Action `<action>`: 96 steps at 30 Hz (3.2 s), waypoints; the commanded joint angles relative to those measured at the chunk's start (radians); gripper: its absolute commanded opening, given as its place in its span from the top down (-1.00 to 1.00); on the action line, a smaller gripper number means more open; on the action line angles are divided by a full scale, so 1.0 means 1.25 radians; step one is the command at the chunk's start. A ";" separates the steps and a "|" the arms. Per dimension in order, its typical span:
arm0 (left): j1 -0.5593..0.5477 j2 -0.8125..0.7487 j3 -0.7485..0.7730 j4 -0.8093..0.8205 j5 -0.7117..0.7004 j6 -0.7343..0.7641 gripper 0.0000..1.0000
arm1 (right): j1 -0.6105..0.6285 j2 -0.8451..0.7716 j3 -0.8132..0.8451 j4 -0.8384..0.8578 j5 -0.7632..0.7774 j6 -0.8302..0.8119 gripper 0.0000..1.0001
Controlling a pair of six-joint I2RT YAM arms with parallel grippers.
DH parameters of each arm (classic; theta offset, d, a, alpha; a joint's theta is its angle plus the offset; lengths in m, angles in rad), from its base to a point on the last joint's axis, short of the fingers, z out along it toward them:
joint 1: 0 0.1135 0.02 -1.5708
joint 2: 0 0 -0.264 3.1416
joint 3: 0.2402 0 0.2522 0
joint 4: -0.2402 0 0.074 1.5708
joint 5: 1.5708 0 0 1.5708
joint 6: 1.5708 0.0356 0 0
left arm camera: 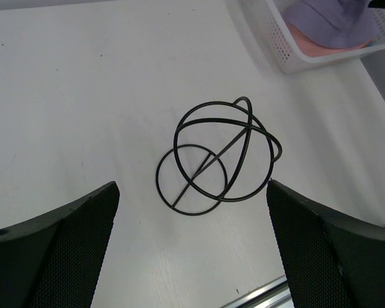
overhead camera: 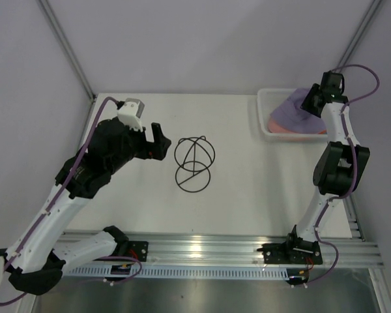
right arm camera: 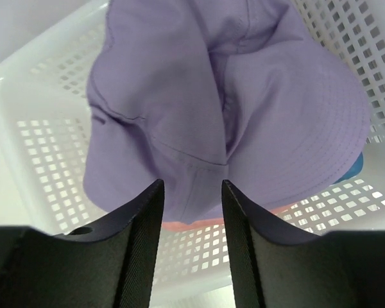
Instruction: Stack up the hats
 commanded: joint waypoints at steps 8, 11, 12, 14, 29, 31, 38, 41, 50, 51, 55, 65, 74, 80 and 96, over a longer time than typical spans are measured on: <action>0.009 -0.019 -0.012 0.027 0.025 -0.017 -0.99 | -0.003 0.012 -0.020 0.009 0.025 0.003 0.09; 0.009 -0.018 -0.013 0.026 0.025 -0.018 -0.99 | -0.001 0.021 -0.015 0.018 0.013 0.003 0.24; 0.010 -0.018 -0.013 0.025 0.022 -0.018 -0.99 | -0.001 0.024 -0.014 0.021 0.010 0.004 0.27; 0.010 -0.021 -0.015 0.026 0.019 -0.016 -0.99 | -0.001 0.035 -0.012 0.025 0.010 0.007 0.32; 0.010 -0.034 -0.001 0.030 0.025 -0.013 -0.99 | 0.004 0.004 -0.015 0.074 0.002 0.004 1.00; 0.012 -0.037 -0.006 0.035 0.029 -0.016 -0.99 | 0.010 -0.041 -0.014 0.094 0.005 -0.008 1.00; 0.012 -0.049 -0.018 0.041 0.044 -0.026 -0.99 | 0.017 -0.176 0.011 0.145 0.010 -0.045 1.00; 0.012 -0.057 -0.017 0.036 0.051 -0.033 -0.99 | 0.017 -0.224 -0.010 0.188 -0.002 -0.047 1.00; 0.010 -0.108 -0.045 0.045 0.063 -0.048 -0.99 | 0.020 -0.300 -0.017 0.199 -0.175 0.007 1.00; 0.010 -0.108 -0.045 0.038 0.064 -0.049 -0.99 | 0.022 -0.310 -0.023 0.211 -0.195 0.014 1.00; 0.012 -0.107 -0.047 0.029 0.056 -0.059 -0.99 | 0.082 -0.373 -0.063 0.259 -0.321 0.025 1.00; 0.019 -0.094 -0.017 -0.092 -0.105 -0.150 -0.99 | 0.366 -0.393 -0.041 0.225 -0.384 -0.074 1.00; 0.031 -0.139 -0.050 -0.101 -0.133 -0.204 -0.99 | 0.583 -0.293 0.099 0.118 -0.348 -0.181 1.00; 0.046 -0.184 -0.056 -0.137 -0.176 -0.210 -0.99 | 0.677 -0.293 0.102 0.098 -0.284 -0.225 1.00; 0.050 -0.216 -0.067 -0.136 -0.164 -0.195 -0.99 | 0.726 -0.408 -0.160 0.111 -0.280 -0.242 1.00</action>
